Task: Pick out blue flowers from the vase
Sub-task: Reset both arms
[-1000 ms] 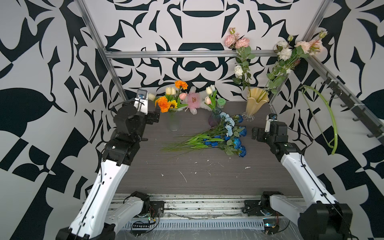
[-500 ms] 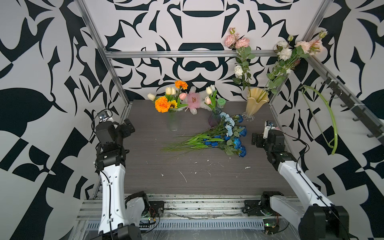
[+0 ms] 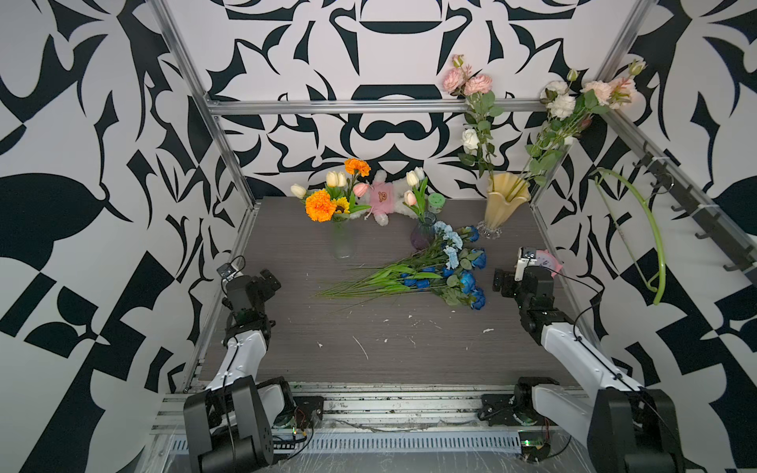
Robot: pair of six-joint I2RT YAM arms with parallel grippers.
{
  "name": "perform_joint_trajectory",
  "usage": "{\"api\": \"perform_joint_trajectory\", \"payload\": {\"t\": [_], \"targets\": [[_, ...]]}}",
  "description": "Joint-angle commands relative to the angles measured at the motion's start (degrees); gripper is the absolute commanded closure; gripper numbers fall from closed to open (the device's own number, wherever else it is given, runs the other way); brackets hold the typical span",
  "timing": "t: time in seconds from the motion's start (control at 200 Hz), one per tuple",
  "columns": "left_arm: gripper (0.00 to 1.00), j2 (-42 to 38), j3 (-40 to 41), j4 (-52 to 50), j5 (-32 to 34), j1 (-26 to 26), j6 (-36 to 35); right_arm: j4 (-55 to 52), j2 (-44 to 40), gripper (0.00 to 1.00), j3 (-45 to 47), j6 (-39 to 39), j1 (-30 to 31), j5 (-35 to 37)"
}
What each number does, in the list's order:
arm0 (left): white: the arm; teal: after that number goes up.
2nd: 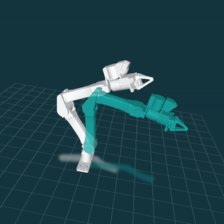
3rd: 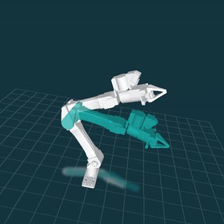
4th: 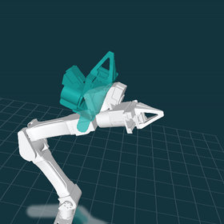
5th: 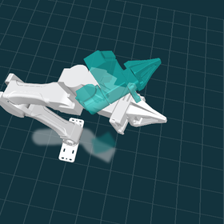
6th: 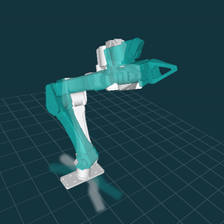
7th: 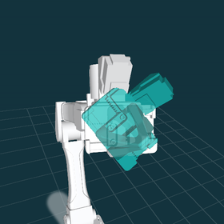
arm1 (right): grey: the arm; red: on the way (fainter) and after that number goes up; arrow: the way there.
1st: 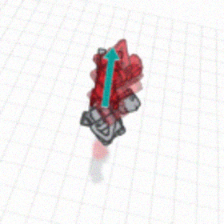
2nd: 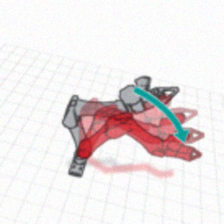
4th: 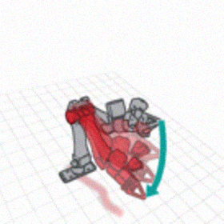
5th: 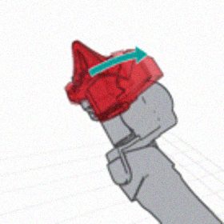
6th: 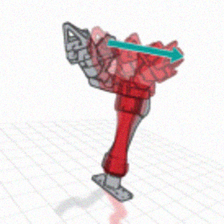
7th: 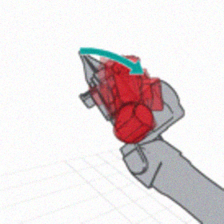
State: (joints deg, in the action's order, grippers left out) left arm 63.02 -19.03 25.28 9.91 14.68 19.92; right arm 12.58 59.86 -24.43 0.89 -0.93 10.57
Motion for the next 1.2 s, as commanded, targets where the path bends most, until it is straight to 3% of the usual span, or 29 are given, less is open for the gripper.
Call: {"api": "perform_joint_trajectory", "payload": {"t": [0.0,0.215,0.58,0.78,0.875,1.2], "targets": [[0.01,4.1,3.7,19.1,0.3,-2.0,-1.9,8.5,1.6,0.0,0.4,0.0,-0.2,-3.3],[0.01,18.5,7.9,39.1,-4.4,-2.5,-3.8,20.3,7.3,0.0,3.9,0.3,-0.2,-6.3],[0.01,27.5,5.1,44.2,-11.6,-3.8,-7.9,32.2,20.7,0.0,4.4,1.3,0.7,-9.5],[0.01,26.1,0.7,33.5,-16.7,-4.2,-10.5,38.8,24.6,0.0,6.0,0.8,1.5,-9.5],[0.01,25.6,-0.6,30.0,-16.0,-5.4,-11.6,39.7,26.8,0.0,5.3,0.2,2.1,-9.3],[0.0,26.0,-2.9,26.0,-17.1,-5.6,-12.4,38.8,28.8,0.0,3.9,-0.6,3.0,-10.1]]}}
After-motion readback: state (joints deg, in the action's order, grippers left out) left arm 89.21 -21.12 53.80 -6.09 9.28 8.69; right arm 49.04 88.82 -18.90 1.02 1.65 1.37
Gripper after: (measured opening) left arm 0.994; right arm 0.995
